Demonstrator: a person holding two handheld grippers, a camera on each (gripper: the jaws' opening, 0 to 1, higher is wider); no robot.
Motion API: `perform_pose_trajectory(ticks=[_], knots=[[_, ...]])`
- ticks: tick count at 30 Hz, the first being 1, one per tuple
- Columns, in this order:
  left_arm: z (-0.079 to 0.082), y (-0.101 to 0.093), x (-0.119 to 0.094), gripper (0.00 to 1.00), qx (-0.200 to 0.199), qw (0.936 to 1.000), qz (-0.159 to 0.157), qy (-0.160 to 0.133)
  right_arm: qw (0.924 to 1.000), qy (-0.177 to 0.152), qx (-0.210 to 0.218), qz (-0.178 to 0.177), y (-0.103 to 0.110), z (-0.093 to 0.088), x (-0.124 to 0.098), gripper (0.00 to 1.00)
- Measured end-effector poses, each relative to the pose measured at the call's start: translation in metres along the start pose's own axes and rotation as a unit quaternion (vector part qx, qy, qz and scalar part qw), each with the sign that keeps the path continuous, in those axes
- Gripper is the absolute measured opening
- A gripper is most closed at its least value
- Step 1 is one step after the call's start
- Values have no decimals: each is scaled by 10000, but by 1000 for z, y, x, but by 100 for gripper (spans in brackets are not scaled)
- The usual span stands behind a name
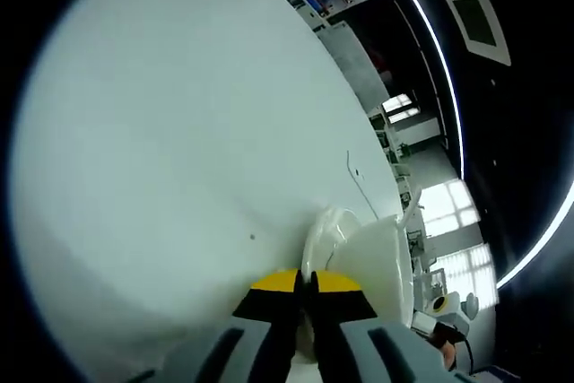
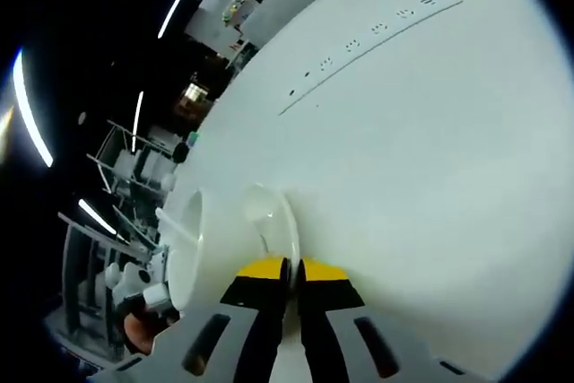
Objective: Tidy tabletop coffee trays, cups and spoons，present forward
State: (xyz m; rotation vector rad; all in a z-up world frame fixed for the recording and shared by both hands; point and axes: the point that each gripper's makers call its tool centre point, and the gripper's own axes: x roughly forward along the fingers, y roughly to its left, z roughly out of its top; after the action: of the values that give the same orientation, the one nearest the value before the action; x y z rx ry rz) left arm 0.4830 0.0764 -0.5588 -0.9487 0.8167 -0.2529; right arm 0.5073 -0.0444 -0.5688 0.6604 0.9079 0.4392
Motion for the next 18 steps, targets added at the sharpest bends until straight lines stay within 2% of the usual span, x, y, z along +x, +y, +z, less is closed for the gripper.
perform_pose_trajectory(ticks=[3, 6, 11, 17, 18], knots=[[1, 0, 0, 9, 258, 9996, -58, -91, 9997, -111, -219, 20, 3, -2, -3, 8], [4, 0, -2, 9, 659, 9976, -82, -213, 9949, -496, -880, -52, 8, 0, -11, 9], [12, 0, -7, 9, 1326, 9899, -36, -491, 9926, -701, -990, 31, 15, 0, -26, 17], [20, -1, -23, 8, 1392, 9866, -116, -846, 9829, -948, -1579, -69, 18, 2, -47, 20], [23, -4, -29, 8, 1513, 9836, -170, -966, 9799, -1016, -1717, -81, 19, 3, -53, 20]])
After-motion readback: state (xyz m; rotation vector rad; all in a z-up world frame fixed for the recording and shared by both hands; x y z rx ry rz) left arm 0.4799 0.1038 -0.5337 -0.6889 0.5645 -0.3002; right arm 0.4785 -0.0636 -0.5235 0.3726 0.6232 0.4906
